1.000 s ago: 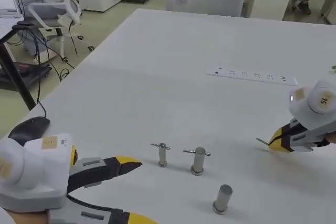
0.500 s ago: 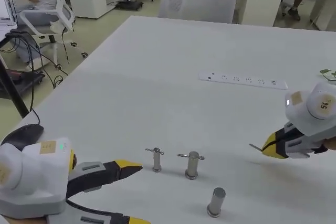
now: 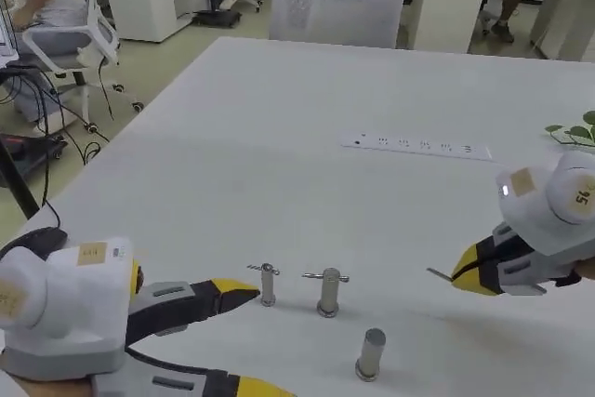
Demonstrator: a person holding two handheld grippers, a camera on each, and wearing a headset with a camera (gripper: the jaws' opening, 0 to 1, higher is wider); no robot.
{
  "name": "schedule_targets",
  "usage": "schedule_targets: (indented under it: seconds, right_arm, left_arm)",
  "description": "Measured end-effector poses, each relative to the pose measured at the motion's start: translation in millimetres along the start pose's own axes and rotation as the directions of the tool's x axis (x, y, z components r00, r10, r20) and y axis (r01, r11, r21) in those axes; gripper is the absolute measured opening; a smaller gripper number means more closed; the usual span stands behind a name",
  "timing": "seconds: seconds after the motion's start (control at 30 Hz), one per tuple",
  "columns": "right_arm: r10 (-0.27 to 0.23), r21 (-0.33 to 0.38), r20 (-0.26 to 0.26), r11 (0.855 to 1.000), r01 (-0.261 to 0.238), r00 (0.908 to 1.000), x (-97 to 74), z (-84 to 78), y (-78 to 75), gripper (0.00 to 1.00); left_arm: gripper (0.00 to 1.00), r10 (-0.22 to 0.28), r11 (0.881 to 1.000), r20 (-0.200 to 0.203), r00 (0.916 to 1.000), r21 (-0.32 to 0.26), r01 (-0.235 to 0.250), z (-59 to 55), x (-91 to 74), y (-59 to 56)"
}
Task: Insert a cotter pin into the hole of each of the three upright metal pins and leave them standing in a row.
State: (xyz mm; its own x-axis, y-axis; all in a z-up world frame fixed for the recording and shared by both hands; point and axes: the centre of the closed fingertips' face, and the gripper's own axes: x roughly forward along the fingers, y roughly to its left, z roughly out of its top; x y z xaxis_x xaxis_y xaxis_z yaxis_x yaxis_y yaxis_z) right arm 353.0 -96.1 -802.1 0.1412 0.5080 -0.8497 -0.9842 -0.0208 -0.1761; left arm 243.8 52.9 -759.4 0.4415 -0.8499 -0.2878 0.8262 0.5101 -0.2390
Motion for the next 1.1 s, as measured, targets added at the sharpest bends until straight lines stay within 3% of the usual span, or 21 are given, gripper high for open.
schedule_targets:
  seconds: [0.27, 0.5, 0.6, 0.87, 1.1]
  right_arm:
    - [0.006, -0.014, 0.026, 1.000, -0.005, 0.9996, -5.5, 13.5, 14.5, 0.03]
    - [-0.001, -0.056, 0.045, 0.998, 0.004, 0.9990, -12.0, 27.2, 23.7, 0.03]
    - [-0.002, -0.067, 0.050, 0.998, 0.005, 0.9987, -13.9, 31.7, 27.8, 0.03]
    - [-0.001, -0.096, 0.065, 0.995, 0.007, 0.9979, -18.3, 42.1, 37.7, 0.03]
    - [0.001, -0.124, 0.089, 0.992, 0.011, 0.9960, -23.2, 56.3, 48.1, 0.03]
  left_arm:
    - [0.69, -0.022, 1.000, -0.003, 0.9997, 0.008, 0.022, 9.2, 12.6, -6.4]
    - [0.65, -0.015, 1.000, -0.002, 0.9999, -0.003, 0.015, 14.3, 19.9, -5.5]
    - [0.61, -0.017, 0.999, 0.008, 0.9998, -0.040, 0.017, 17.6, 24.7, -6.6]
    - [0.52, -0.035, 0.995, -0.010, 0.9993, -0.095, 0.034, 20.3, 38.8, -14.2]
    - [0.46, -0.030, 0.986, -0.009, 0.9995, -0.165, 0.028, 21.5, 44.3, -13.0]
